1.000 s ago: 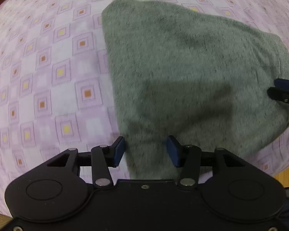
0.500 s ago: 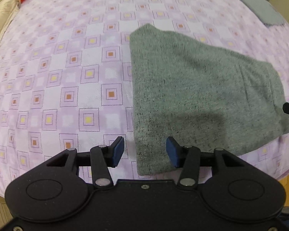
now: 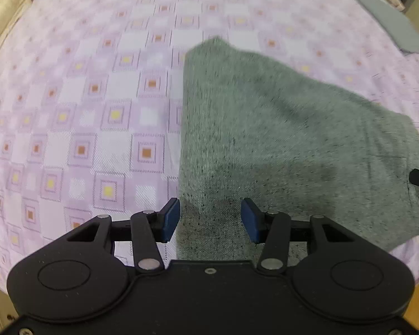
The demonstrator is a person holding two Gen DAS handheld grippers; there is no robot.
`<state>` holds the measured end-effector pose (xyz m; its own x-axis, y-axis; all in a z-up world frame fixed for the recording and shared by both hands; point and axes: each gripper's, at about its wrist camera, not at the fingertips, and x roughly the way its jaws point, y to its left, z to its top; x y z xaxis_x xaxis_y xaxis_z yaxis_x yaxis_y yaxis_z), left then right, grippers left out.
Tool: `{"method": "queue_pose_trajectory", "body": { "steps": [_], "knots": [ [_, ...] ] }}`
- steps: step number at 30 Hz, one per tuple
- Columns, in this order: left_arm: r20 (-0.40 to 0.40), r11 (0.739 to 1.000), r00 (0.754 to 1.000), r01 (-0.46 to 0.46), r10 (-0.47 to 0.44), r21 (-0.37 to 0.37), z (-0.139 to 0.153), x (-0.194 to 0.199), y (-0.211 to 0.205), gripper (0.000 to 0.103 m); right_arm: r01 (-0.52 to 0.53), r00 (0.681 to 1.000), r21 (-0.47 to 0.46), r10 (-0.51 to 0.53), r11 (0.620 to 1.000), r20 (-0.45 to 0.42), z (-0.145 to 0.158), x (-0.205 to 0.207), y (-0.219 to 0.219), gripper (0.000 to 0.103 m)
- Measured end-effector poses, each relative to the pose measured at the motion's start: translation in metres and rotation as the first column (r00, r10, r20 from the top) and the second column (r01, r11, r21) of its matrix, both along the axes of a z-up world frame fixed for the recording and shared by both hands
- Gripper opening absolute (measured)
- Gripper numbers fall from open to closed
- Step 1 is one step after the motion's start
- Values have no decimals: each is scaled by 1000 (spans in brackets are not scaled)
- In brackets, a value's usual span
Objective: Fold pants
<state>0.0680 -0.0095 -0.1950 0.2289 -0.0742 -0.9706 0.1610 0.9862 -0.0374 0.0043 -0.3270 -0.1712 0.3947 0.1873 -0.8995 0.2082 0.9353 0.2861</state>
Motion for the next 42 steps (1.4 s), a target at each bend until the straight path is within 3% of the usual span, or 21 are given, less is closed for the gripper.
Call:
{"method": "queue_pose_trajectory", "body": {
  "steps": [6,11,18,25,34,35,36,37,39,40,41,42],
  "knots": [
    [-41,998,997,-61,62,22,-23,8,-5,61,-4,999,57,6,998,-44,-18,10,-9,53],
    [-44,994,993,-109,110,26,-29,14,0,76,-11,998,113,18,994,-66,-26,15,-19,62],
    [-52,994,992,-113,112,1,-28,15,5,78,-33,997,169,44,985,-65,-30,19,-23,66],
    [-48,994,995,-88,85,-61,-31,24,10,78,-56,997,201,66,978,-40,-30,20,-24,66],
    [-54,989,996,-80,73,-126,-43,50,11,98,-79,997,192,78,978,12,-31,24,-13,70],
    [-55,988,995,-86,80,-125,-45,51,9,100,-62,998,187,61,980,12,-31,23,-11,70],
    [-57,987,994,-96,90,-126,-47,52,8,100,-44,999,186,43,982,11,-31,22,-10,57],
    [-52,986,994,-104,98,-128,-47,51,8,100,-41,999,208,40,977,10,-30,22,-9,43],
    [-38,983,996,-91,86,-157,-42,48,8,81,-13,1000,222,14,975,-2,-26,22,-4,31],
    [-32,977,997,-71,66,-202,-37,46,8,51,-12,1000,207,13,978,-1,-19,22,2,29],
    [-38,971,997,-67,60,-228,-31,44,8,31,-17,1000,188,17,982,2,-14,23,8,28],
    [-28,976,998,-66,62,-209,-24,43,6,28,-25,1000,158,23,987,8,-6,24,15,28]
  ]
}}
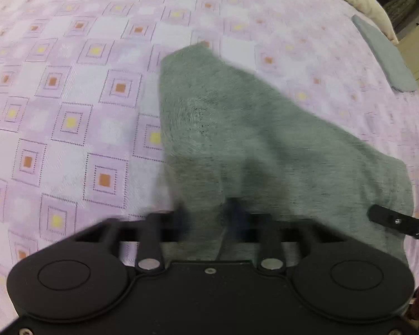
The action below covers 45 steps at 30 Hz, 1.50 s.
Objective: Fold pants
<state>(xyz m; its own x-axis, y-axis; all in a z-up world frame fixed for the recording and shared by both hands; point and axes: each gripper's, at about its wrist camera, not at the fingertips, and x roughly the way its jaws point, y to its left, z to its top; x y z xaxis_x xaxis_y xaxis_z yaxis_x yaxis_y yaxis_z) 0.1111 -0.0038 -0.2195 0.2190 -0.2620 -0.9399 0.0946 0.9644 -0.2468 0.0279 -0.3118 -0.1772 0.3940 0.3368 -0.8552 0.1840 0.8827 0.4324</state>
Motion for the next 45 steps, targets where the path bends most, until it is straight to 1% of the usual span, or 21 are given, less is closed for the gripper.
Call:
{"method": "queue_pose_trajectory", "body": {
  "steps": [2,6,9,11,15,17,19,20,21,22,24,28,31,33,34,36,37,38,41,43,45],
  "knots": [
    [49,999,999,23,-25,36,16,-5,-4,13,-4,1000,-23,5,1000,22,17,2,12,27],
    [112,999,993,40,-41,4,56,-4,11,12,-22,996,-3,22,1000,88,51,15,39,26],
    [192,999,981,32,-34,15,86,11,38,12,-41,988,31,36,999,147,65,40,64,26],
    [237,1000,971,15,-19,19,104,29,64,12,-51,983,67,38,996,179,69,62,79,26],
    [266,999,964,-33,26,22,126,76,117,13,-69,975,126,40,990,218,65,120,114,27],
    [277,996,961,-47,25,74,122,95,136,26,-61,978,99,39,993,205,55,143,128,31],
    [282,981,959,-91,40,173,103,111,152,36,-29,991,2,28,1000,130,28,167,138,34],
    [275,967,959,-129,65,220,89,120,158,32,-9,996,-62,14,998,83,14,175,143,33],
    [247,954,964,-160,95,255,74,127,168,29,11,999,-153,-5,988,37,1,184,148,27],
    [212,948,970,-175,119,267,64,133,173,27,17,1000,-217,-11,976,28,-5,187,152,25],
    [171,952,974,-190,151,241,53,135,183,27,26,998,-299,-7,954,63,-5,189,163,26],
    [205,973,976,-120,78,198,51,128,169,29,5,978,-357,69,934,195,14,185,191,26],
    [203,988,979,-36,5,150,48,120,162,35,-60,964,-398,156,916,216,10,196,219,26],
    [181,990,982,24,-49,138,38,113,147,43,-111,962,-421,204,900,183,-2,206,236,25],
    [157,985,984,52,-79,165,28,109,138,46,-136,965,-421,216,897,150,-12,211,241,25],
    [115,972,987,85,-112,220,5,104,128,46,-163,979,-397,198,903,49,-36,222,244,25],
    [133,971,984,85,-117,225,1,101,127,46,-158,984,-373,176,914,14,-49,226,240,25],
    [144,971,982,84,-118,224,2,101,127,46,-138,987,-349,160,927,33,-54,226,233,24],
    [141,978,985,68,-97,195,14,103,133,45,-144,983,-347,173,927,53,-37,226,227,17],
    [159,983,984,56,-85,177,25,99,139,45,-168,968,-384,225,908,108,-16,211,224,17],
    [172,979,981,59,-94,195,31,91,141,45,-193,956,-393,262,899,130,-1,194,218,17]
  ]
}}
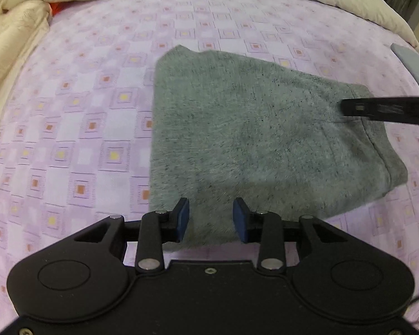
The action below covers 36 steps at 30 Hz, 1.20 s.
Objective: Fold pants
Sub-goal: 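Open both grippers and lift them away from the folded pants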
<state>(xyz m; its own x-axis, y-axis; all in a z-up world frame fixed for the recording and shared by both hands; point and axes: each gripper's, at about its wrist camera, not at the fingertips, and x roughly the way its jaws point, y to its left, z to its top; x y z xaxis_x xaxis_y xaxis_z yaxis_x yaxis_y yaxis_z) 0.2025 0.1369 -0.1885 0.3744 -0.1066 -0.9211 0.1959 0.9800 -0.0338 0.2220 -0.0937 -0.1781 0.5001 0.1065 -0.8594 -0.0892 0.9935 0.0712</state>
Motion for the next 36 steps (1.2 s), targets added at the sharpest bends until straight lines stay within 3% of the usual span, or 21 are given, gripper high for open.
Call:
{"method": "queue_pose_trajectory", "body": {
  "steps": [3,7,9,12,20,24,28,33,36],
  "knots": [
    [-17,1000,1000,3,-3,6,0,-13,4,45,-16,999,-5,16,1000,-32,1,-22,0,17],
    [-84,1000,996,-19,20,11,-5,-27,6,45,-28,992,-89,17,996,-126,-29,-44,0,17],
    [-89,999,995,-34,34,0,-3,-33,8,45,-9,993,-88,-1,996,-117,-31,-52,-4,17],
    [-50,1000,998,-30,29,-6,8,-40,6,45,22,995,-81,-30,996,-98,-13,-51,-3,17],
    [83,998,995,-54,56,-30,64,-65,-3,45,126,991,77,-129,989,39,58,-83,-11,18],
    [124,994,987,-104,107,-33,89,-82,-13,45,114,989,99,-122,989,81,83,-104,-13,19],
    [159,992,979,-126,126,-15,111,-103,-27,55,88,991,83,-95,993,93,100,-122,-15,19],
    [194,992,973,-126,129,-29,130,-124,-47,55,57,991,97,-68,994,113,125,-144,-15,19],
    [208,992,970,-127,129,-19,141,-135,-60,64,41,991,96,-53,995,126,135,-154,-13,19]
  ]
}}
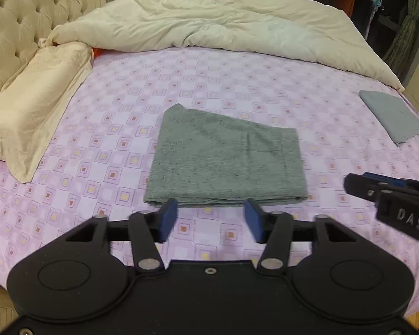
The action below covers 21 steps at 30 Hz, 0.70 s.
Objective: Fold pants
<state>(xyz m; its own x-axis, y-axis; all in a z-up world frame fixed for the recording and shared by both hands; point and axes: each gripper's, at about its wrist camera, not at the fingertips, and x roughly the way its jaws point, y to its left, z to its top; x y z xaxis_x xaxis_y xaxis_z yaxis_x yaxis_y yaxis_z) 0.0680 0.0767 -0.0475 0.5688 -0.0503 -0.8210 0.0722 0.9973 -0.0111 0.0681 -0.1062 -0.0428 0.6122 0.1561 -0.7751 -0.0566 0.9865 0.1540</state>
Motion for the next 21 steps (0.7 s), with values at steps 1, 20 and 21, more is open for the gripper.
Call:
{"method": "queue_pose_trajectory", "body": {
  "steps": [1,20,21],
  "knots": [
    [2,1000,1000,-4,4,14,3,-3,-4,68,-2,1000,-2,2,1000,6,2,-3,0,19],
    [-3,996,1000,12,-12,86,16,-31,-38,68,-3,998,-13,4,1000,57,12,-35,-3,19],
    [-4,996,1000,11,-10,84,16,-31,-39,68,-4,998,-14,5,1000,59,12,-36,-3,19]
  ]
}}
